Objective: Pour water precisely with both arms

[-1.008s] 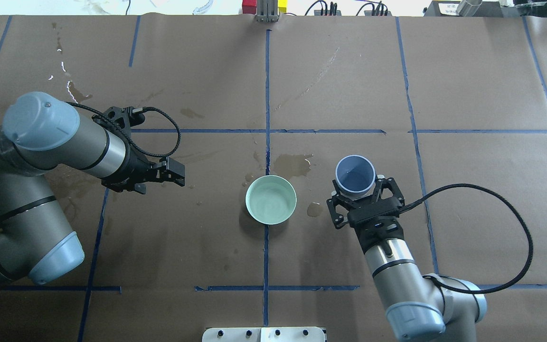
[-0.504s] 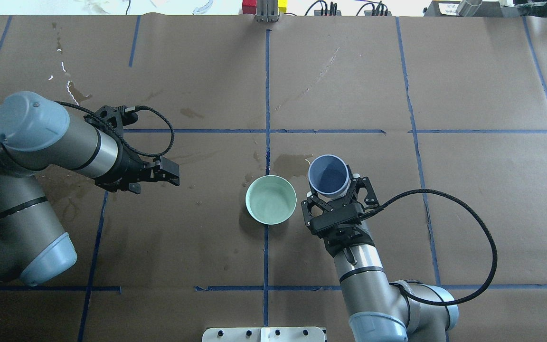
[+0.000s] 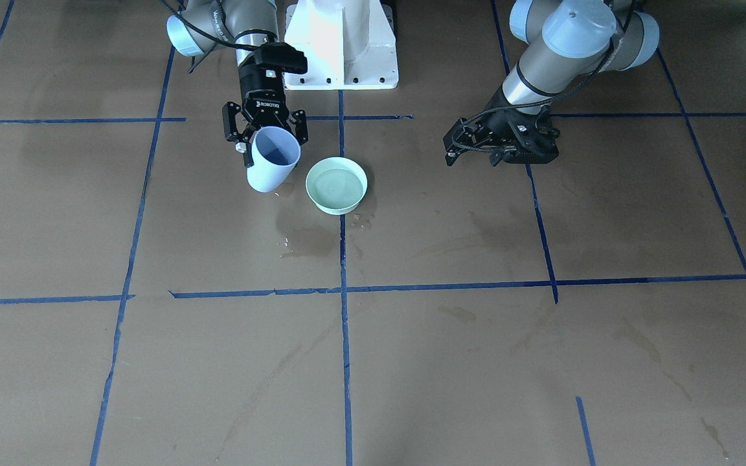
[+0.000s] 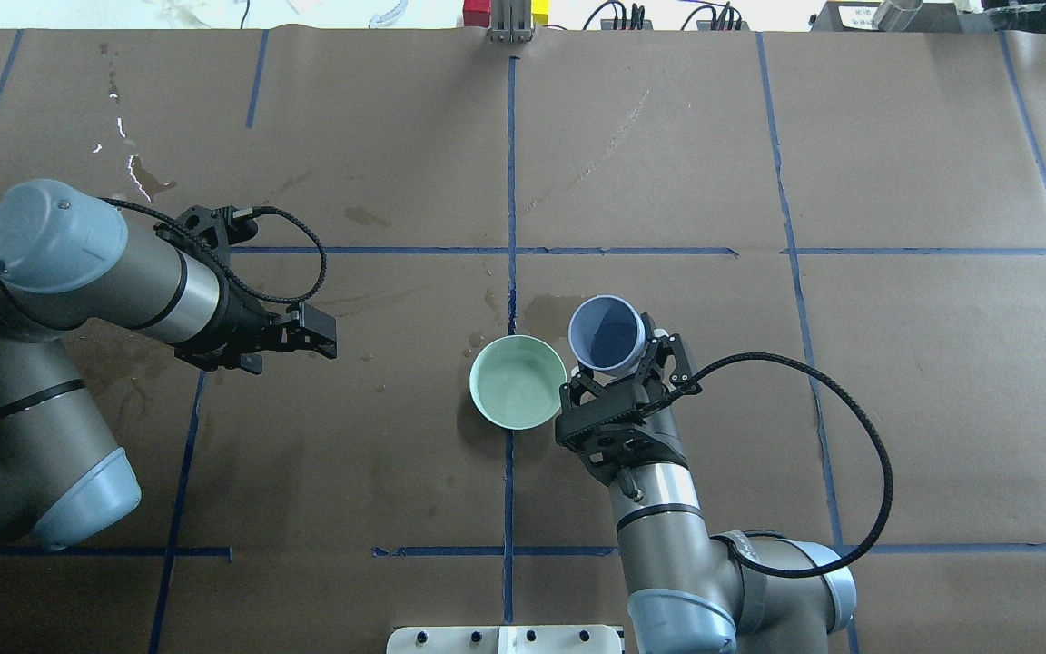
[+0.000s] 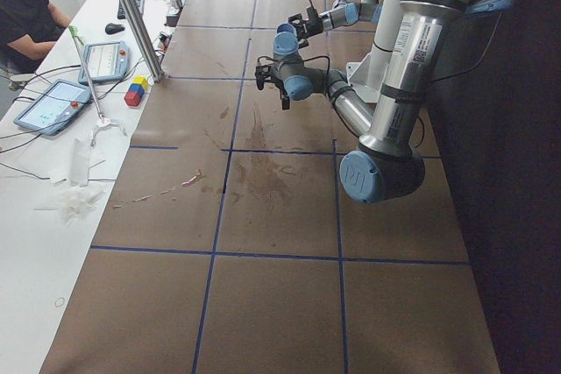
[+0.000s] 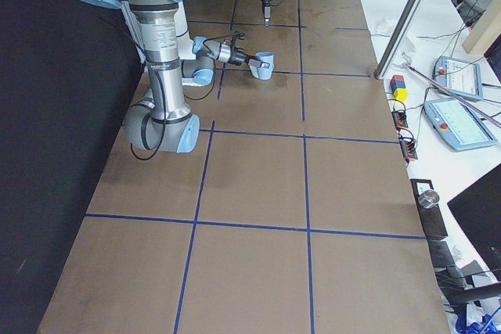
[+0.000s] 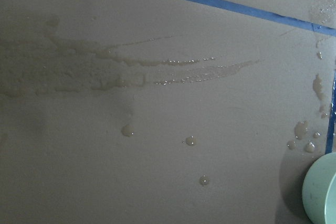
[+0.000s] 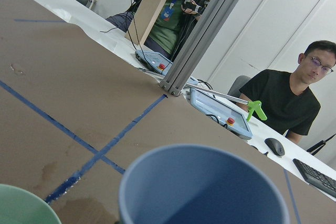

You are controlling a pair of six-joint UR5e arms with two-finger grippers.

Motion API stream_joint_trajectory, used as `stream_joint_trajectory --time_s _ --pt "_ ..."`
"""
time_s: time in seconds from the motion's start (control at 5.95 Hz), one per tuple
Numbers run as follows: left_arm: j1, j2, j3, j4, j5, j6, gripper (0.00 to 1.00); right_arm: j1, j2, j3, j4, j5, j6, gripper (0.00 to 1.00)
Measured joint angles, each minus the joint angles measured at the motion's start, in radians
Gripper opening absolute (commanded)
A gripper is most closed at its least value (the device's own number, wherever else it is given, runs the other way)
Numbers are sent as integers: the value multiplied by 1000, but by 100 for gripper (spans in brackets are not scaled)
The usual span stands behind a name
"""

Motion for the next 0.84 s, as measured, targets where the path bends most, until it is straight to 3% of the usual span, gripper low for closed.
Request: stream_joint_trajectory --time_s 0.34,0.84 --pt "0 4 0 0 0 0 100 10 37 5 -145 -31 -178 0" --pt "0 4 -1 0 0 0 100 14 40 2 -180 -77 -433 0"
